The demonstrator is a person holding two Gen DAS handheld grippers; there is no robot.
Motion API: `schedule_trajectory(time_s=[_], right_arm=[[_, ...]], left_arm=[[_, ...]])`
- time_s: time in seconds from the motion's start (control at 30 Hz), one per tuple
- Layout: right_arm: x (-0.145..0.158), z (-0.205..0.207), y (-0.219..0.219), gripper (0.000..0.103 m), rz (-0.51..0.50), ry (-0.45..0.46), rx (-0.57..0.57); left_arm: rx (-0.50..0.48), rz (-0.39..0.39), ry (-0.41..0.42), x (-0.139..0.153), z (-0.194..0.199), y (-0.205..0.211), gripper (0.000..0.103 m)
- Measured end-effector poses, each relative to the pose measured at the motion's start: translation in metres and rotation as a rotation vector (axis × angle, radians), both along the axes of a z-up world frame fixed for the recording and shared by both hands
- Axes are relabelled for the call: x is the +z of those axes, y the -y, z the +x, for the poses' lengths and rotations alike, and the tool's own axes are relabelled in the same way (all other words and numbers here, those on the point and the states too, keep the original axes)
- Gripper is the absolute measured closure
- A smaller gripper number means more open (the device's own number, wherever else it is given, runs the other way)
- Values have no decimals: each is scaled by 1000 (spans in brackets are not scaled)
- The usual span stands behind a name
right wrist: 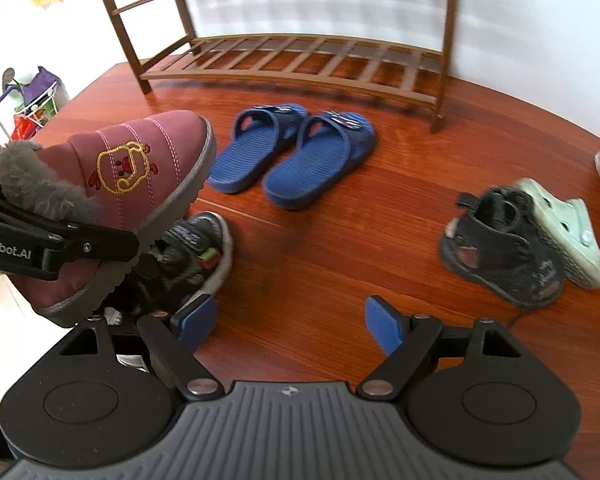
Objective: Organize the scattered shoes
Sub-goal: 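Lift the maroon boot with the left tool and carry it across the table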
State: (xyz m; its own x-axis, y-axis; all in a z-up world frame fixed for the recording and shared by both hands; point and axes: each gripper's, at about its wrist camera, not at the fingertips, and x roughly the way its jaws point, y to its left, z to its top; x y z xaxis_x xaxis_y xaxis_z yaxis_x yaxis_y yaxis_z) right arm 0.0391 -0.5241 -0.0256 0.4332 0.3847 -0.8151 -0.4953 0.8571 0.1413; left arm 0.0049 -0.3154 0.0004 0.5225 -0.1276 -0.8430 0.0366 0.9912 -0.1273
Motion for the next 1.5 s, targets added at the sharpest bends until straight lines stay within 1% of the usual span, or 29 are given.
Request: schedule_trajectory(time_s=[0.3, 0.7, 1.07, 1.3, 1.5], right_arm=[[8, -15, -54, 17, -6, 15, 22], [10, -31, -115, 17, -8, 22, 51], [19, -44, -162, 17, -31, 50, 79], [21, -48, -188, 17, -32, 60, 106], [21, -49, -211, 17, -30, 48, 165]], left_arm=[[18, 13, 15, 11, -21, -49, 30], [67, 18, 19, 16, -51, -108, 30], [94, 19, 23, 20, -74, -146, 30], [138, 18, 21, 22, -87, -171, 30], [189, 20, 24, 26, -96, -194, 30]])
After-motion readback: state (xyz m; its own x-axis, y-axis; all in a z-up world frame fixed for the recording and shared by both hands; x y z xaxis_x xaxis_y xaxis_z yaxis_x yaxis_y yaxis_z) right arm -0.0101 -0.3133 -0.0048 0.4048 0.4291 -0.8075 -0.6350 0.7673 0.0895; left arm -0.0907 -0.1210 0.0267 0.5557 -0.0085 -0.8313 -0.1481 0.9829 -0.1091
